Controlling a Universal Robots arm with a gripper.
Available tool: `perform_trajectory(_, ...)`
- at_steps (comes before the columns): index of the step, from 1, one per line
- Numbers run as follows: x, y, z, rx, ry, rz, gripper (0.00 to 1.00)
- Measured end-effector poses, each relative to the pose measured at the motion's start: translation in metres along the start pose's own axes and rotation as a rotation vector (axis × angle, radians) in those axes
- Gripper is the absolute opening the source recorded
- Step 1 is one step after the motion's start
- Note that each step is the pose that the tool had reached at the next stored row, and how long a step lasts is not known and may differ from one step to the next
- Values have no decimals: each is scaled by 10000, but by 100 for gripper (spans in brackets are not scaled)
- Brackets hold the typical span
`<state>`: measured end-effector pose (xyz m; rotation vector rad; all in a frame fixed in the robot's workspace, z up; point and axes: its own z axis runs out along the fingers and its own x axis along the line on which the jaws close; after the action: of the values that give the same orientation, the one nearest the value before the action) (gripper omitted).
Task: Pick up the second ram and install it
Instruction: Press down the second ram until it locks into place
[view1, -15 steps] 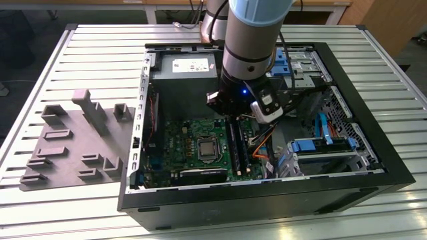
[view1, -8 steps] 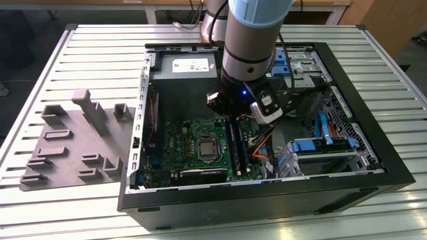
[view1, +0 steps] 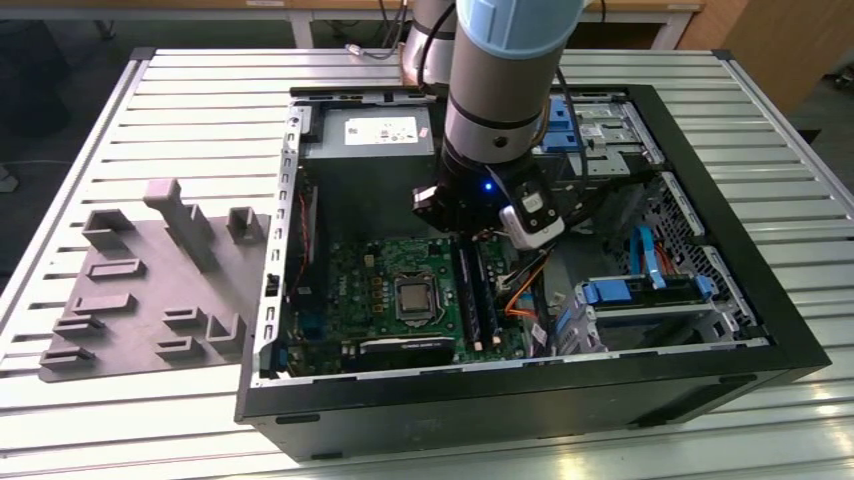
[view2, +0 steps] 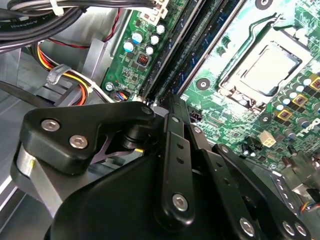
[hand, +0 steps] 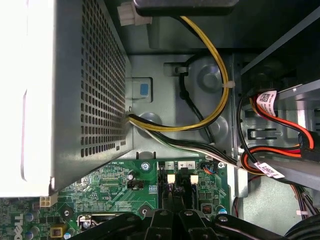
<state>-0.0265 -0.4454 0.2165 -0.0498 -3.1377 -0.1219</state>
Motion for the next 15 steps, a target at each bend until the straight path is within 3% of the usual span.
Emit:
perform_trajectory(8,0,-1,7,0,0,0,11)
perform_trajectory(15,0,9,-118,0,0,0,11)
